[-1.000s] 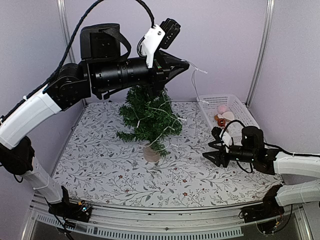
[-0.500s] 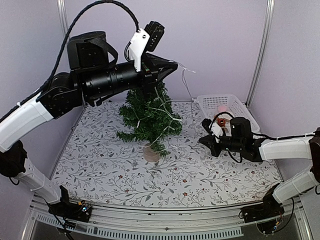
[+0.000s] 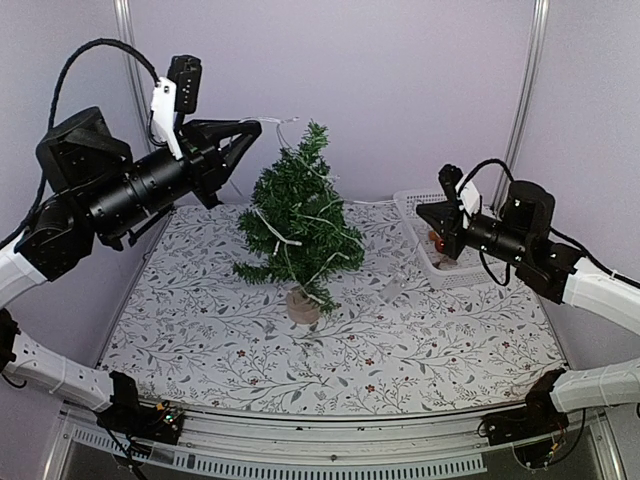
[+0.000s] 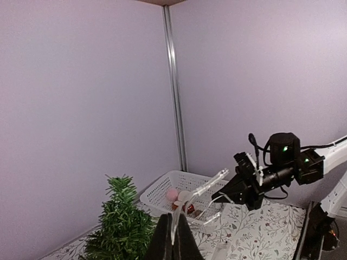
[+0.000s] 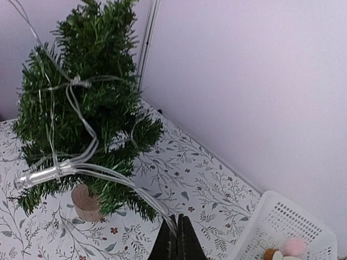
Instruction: Decorate the small christmas tree
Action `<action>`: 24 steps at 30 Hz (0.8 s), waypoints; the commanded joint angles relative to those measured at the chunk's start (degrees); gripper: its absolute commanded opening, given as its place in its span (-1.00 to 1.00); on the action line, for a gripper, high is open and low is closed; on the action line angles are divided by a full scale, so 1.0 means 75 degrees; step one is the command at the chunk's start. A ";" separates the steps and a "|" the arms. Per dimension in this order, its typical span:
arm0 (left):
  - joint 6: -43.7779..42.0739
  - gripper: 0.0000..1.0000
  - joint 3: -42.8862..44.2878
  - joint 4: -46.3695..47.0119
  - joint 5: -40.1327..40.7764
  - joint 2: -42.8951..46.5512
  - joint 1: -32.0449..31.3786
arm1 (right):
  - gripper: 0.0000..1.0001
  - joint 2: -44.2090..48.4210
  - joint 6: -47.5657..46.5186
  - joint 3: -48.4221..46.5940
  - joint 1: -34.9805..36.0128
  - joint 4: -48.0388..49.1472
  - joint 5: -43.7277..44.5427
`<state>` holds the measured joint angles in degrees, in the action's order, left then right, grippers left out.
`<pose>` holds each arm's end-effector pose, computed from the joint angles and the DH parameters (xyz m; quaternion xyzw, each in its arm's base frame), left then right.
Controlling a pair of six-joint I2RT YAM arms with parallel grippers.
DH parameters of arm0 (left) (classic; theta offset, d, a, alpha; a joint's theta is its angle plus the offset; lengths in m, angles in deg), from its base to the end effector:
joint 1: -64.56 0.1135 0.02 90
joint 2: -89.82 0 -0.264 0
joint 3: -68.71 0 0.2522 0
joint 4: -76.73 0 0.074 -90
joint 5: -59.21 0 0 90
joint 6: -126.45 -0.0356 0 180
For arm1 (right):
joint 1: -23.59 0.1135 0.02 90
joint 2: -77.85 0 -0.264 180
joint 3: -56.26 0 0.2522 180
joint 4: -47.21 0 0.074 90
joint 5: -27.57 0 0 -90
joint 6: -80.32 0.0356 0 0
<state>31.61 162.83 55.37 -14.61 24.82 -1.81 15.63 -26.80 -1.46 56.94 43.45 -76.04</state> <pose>0.1037 -0.2122 0.4901 0.2929 0.5911 -0.3020 0.6882 0.2091 0.1477 0.3117 -0.3903 0.6462 0.1804 0.6306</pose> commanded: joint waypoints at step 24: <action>-0.0751 -1.00 -0.2353 0.2567 0.4331 0.1751 0.0965 | -1.00 -0.1944 -0.0667 -0.6078 -0.0013 0.0379 -0.0073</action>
<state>26.54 145.96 73.38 12.63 39.14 1.82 5.21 -32.24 -43.56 56.92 43.82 -74.73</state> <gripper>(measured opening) 0.007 0.017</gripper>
